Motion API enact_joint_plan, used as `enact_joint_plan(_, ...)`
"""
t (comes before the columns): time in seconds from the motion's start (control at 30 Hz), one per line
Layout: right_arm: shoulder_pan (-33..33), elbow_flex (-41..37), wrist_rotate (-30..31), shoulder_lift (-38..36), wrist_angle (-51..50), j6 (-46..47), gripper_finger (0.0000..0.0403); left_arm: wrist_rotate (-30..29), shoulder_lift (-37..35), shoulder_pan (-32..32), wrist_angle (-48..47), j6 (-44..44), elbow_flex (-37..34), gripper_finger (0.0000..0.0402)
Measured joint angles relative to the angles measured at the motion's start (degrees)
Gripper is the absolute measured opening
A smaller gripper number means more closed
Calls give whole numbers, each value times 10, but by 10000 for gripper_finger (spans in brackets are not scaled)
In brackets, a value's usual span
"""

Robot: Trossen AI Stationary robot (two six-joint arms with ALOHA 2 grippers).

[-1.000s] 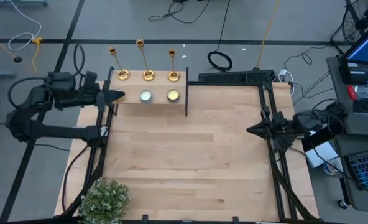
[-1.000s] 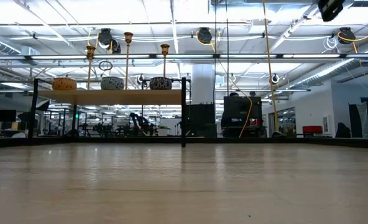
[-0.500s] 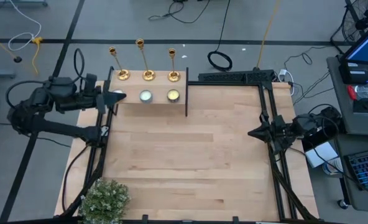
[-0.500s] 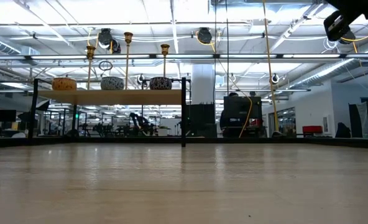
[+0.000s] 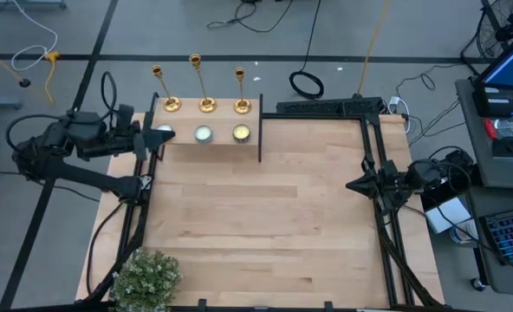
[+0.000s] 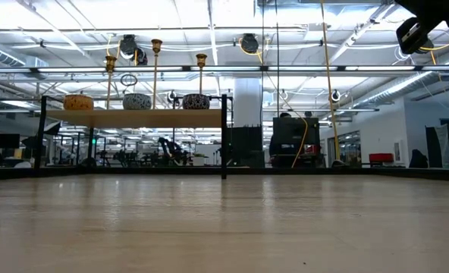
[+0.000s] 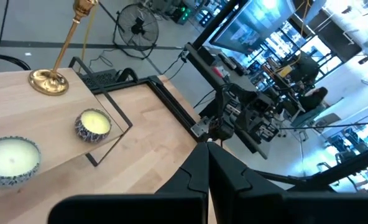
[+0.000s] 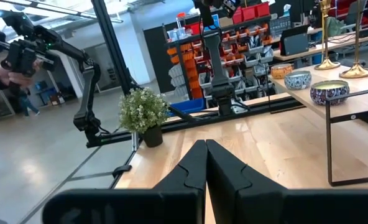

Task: Pick & Place candle stick holders
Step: Return to Home Position

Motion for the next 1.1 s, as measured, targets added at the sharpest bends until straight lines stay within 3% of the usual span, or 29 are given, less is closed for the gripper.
enact_joint_plan(0.47, 0, 0, 0, 0, 6, -4, 0, -55, 25, -14, 8, -5, 0, 1)
enact_joint_plan(0.63, 0, 0, 6, 19, 100, -31, 0, -62, 54, -13, 51, 28, 0, 1)
enact_joint_plan(0.83, 0, 16, 67, 95, 199, -56, 0, -76, 64, 2, 117, 83, 1, 1)
enact_joint_plan(1.1, -6, 115, 79, 245, 203, -70, 0, -78, 63, 13, 148, 130, 1, 1)
